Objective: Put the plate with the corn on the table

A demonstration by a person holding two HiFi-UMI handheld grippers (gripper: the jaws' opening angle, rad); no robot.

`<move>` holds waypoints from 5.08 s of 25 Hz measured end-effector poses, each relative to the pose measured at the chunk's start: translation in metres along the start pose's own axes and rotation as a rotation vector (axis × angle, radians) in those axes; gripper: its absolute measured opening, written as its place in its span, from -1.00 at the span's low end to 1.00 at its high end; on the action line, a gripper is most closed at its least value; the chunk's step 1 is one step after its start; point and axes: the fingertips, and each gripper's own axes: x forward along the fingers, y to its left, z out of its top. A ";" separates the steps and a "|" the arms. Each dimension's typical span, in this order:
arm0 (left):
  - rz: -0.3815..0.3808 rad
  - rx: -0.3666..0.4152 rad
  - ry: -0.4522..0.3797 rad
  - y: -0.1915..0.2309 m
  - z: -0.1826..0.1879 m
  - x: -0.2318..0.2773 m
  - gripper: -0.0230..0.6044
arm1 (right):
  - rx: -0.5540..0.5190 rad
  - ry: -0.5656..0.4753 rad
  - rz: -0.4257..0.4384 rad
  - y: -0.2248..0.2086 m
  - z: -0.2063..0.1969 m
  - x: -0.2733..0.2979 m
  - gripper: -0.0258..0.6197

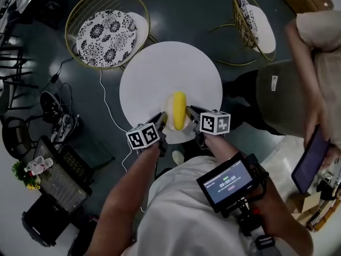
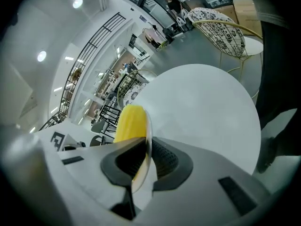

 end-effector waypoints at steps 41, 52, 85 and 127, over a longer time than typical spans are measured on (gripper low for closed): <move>0.135 0.216 0.157 -0.012 0.019 0.107 -0.79 | -0.183 -0.039 -0.180 -0.084 0.053 0.018 -0.78; 0.159 0.236 0.141 -0.007 0.017 0.099 -0.61 | -0.216 -0.034 -0.213 -0.086 0.047 0.018 -0.72; 0.046 0.311 -0.176 -0.044 -0.020 -0.078 -0.77 | -0.380 -0.231 -0.131 0.026 0.008 -0.077 -0.90; -0.192 0.584 -0.321 -0.125 -0.138 -0.226 -0.91 | -0.536 -0.297 0.196 0.152 -0.124 -0.208 -0.90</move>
